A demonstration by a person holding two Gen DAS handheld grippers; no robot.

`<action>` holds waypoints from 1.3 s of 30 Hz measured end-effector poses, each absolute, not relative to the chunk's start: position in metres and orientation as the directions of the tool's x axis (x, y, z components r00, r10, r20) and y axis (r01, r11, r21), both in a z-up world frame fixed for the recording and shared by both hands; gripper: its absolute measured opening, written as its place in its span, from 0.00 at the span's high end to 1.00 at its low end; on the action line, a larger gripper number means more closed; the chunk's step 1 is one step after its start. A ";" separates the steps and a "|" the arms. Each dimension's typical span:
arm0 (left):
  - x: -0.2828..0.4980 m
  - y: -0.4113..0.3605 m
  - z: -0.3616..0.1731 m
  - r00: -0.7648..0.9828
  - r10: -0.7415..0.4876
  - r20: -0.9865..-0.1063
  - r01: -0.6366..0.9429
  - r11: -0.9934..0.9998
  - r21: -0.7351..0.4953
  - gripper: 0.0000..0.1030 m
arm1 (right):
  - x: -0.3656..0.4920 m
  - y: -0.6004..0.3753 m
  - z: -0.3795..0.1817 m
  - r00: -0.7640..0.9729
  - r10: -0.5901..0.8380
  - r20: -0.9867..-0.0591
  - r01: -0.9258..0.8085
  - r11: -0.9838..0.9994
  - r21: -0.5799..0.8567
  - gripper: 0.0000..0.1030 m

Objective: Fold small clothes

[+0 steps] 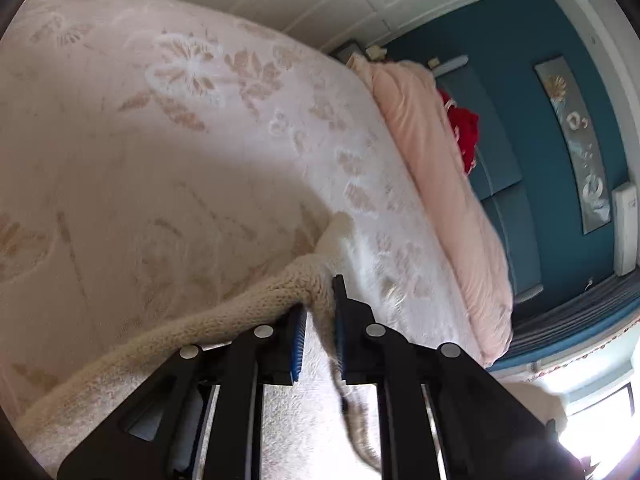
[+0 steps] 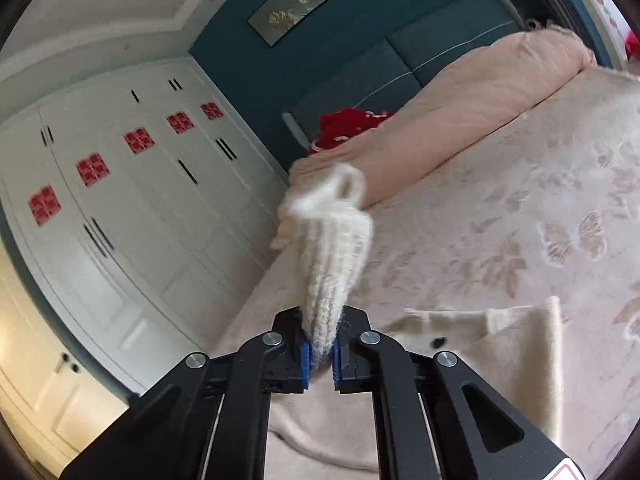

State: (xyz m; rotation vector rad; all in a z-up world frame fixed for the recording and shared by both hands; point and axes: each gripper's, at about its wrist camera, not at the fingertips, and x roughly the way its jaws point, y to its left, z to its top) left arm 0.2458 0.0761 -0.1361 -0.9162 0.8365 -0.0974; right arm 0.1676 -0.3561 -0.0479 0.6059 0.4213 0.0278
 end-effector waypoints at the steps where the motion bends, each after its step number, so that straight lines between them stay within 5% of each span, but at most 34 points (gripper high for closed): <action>1: 0.249 0.071 -0.145 0.665 -0.390 -0.637 -0.280 0.660 -0.697 0.88 | 0.183 -0.367 -0.086 0.847 0.134 -0.515 0.202 0.814 0.544 0.94; 3: 0.254 0.062 -0.165 0.606 -0.363 -0.708 -0.320 0.704 -0.634 0.88 | 0.197 -0.386 -0.161 0.683 0.149 -0.715 0.389 0.754 0.529 0.94; 4: 0.253 0.062 -0.174 0.589 -0.374 -0.717 -0.331 0.698 -0.635 0.88 | 0.195 -0.386 -0.178 0.652 0.144 -0.744 0.412 0.757 0.508 0.94; 8: 0.251 0.062 -0.174 0.595 -0.375 -0.711 -0.295 0.720 -0.627 0.87 | 0.189 -0.378 -0.184 0.658 0.129 -0.742 0.408 0.768 0.495 0.94; 12: 0.256 0.064 -0.170 0.584 -0.384 -0.715 -0.316 0.703 -0.637 0.86 | 0.174 -0.380 -0.148 0.781 0.114 -0.615 0.334 0.756 0.564 0.94; 16: 0.258 0.059 -0.172 0.583 -0.362 -0.727 -0.280 0.751 -0.598 0.86 | 0.184 -0.394 -0.197 0.635 0.113 -0.764 0.439 0.761 0.478 0.95; 19: 0.256 0.058 -0.166 0.570 -0.367 -0.735 -0.232 0.786 -0.573 0.83 | 0.164 -0.394 -0.177 0.687 0.106 -0.718 0.431 0.736 0.521 0.83; 22: 0.244 0.066 -0.156 0.559 -0.414 -0.719 -0.187 0.781 -0.595 0.79 | 0.134 -0.384 -0.150 0.723 0.077 -0.686 0.400 0.763 0.507 0.82; 26: 0.220 0.067 -0.145 0.569 -0.396 -0.721 -0.150 0.812 -0.564 0.65 | 0.117 -0.382 -0.147 0.728 0.104 -0.678 0.395 0.744 0.538 0.62; 30: 0.219 0.062 -0.148 0.566 -0.360 -0.742 -0.193 0.817 -0.544 0.64 | 0.142 -0.387 -0.162 0.676 0.087 -0.732 0.450 0.738 0.503 0.62; 32: 0.221 0.060 -0.142 0.593 -0.351 -0.724 -0.192 0.812 -0.551 0.64 | 0.154 -0.383 -0.170 0.664 0.108 -0.740 0.458 0.723 0.516 0.92; 36: 0.241 0.057 -0.154 0.543 -0.258 -0.799 -0.216 0.877 -0.430 0.64 | 0.136 -0.381 -0.153 0.751 0.064 -0.658 0.413 0.732 0.542 0.93; 39: 0.242 0.059 -0.159 0.545 -0.262 -0.797 -0.188 0.888 -0.420 0.65 | 0.132 -0.388 -0.192 0.647 0.094 -0.757 0.476 0.725 0.498 0.93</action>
